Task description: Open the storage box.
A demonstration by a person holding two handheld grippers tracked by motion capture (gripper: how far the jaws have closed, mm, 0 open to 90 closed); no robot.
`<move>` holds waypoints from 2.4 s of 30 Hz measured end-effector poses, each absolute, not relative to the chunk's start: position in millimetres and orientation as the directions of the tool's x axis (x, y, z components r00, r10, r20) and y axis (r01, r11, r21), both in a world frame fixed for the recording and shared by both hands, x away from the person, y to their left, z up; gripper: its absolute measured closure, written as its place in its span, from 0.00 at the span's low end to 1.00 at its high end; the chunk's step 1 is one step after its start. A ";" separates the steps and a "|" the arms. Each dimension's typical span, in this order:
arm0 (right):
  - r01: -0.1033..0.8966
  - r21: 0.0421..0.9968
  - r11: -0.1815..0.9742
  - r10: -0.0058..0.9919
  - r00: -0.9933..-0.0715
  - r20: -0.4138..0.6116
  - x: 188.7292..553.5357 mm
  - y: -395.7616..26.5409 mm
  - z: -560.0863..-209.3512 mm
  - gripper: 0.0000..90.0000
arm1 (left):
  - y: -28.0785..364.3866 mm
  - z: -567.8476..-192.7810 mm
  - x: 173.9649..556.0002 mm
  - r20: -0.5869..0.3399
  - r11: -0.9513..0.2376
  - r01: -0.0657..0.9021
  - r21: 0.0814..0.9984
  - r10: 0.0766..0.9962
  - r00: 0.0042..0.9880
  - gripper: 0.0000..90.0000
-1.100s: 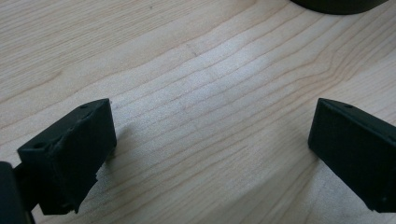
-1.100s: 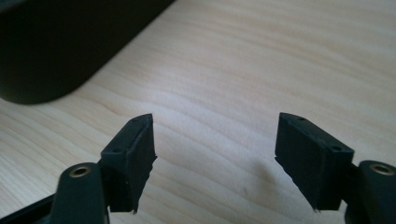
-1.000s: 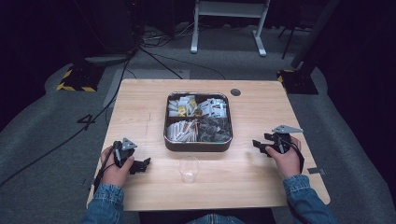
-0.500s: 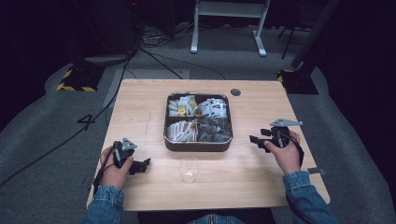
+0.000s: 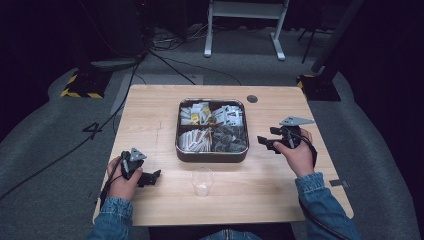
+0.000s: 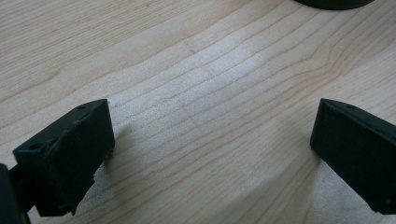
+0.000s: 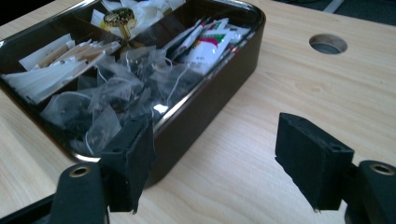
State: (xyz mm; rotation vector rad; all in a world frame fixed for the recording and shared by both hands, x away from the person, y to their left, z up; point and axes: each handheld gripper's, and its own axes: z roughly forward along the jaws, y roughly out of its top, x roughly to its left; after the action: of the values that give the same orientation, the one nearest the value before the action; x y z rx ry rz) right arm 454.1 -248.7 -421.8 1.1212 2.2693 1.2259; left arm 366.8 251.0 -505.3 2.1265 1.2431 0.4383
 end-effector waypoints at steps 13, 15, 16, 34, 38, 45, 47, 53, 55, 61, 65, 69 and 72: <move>0.464 0.831 0.307 0.760 -0.645 0.079 477.3 -200.4 -413.0 0.29 | 251.6 -505.5 366.6 -0.028 -0.361 0.653 0.666 0.863 0.505 0.00; 0.459 0.835 0.305 0.751 -0.655 0.086 479.7 -191.0 -411.2 0.29 | 251.6 -505.5 366.6 -0.027 -0.361 0.653 0.666 0.863 0.504 0.00; 0.458 0.836 0.303 0.743 -0.662 0.094 481.2 -186.4 -410.3 0.30 | 251.6 -505.5 366.6 -0.026 -0.362 0.653 0.666 0.863 0.505 0.00; 0.442 0.795 0.416 0.681 -0.731 0.050 508.6 -112.4 -409.7 0.42 | 251.8 -505.2 366.5 -0.025 -0.362 0.655 0.663 0.864 0.503 0.00; 0.449 0.791 0.414 0.690 -0.722 0.049 515.6 -102.7 -416.6 0.44 | 251.9 -505.3 367.2 -0.026 -0.363 0.654 0.664 0.862 0.506 0.00; 0.470 0.777 0.418 0.694 -0.717 0.061 522.0 -89.1 -427.7 0.48 | 251.9 -505.0 368.0 -0.022 -0.367 0.654 0.662 0.862 0.506 0.00; 0.471 0.777 0.418 0.695 -0.717 0.061 522.8 -87.9 -429.1 0.49 | 252.0 -504.8 368.0 -0.022 -0.368 0.655 0.660 0.862 0.507 0.00; 0.499 0.772 0.393 0.732 -0.678 0.066 522.5 -79.8 -437.6 0.60 | 252.0 -504.8 368.1 -0.022 -0.369 0.655 0.660 0.861 0.508 0.00; 0.503 0.768 0.396 0.735 -0.675 0.063 522.2 -78.1 -439.3 0.60 | 252.0 -504.8 368.1 -0.022 -0.369 0.655 0.660 0.861 0.508 0.00; 0.488 0.762 0.426 0.748 -0.664 0.008 519.7 -70.5 -442.1 0.64 | 251.8 -505.1 368.0 -0.021 -0.367 0.653 0.662 0.862 0.506 0.00; 0.490 0.760 0.426 0.756 -0.654 -0.002 518.4 -69.3 -442.4 0.64 | 251.8 -505.1 368.0 -0.021 -0.367 0.653 0.662 0.862 0.506 0.00; 0.490 0.761 0.426 0.757 -0.653 -0.003 518.2 -69.3 -442.5 0.64 | 251.6 -505.2 367.9 -0.023 -0.365 0.653 0.663 0.863 0.505 0.00; 0.489 0.761 0.427 0.757 -0.653 -0.005 518.1 -69.2 -442.5 0.64 | 251.6 -505.1 367.9 -0.022 -0.366 0.654 0.662 0.863 0.505 0.00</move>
State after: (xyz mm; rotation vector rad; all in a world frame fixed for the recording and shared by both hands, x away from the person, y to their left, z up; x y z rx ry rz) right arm 518.1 -69.2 -442.5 1.0676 2.3386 1.0765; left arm 367.9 251.6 -505.1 2.1349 1.2363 0.4416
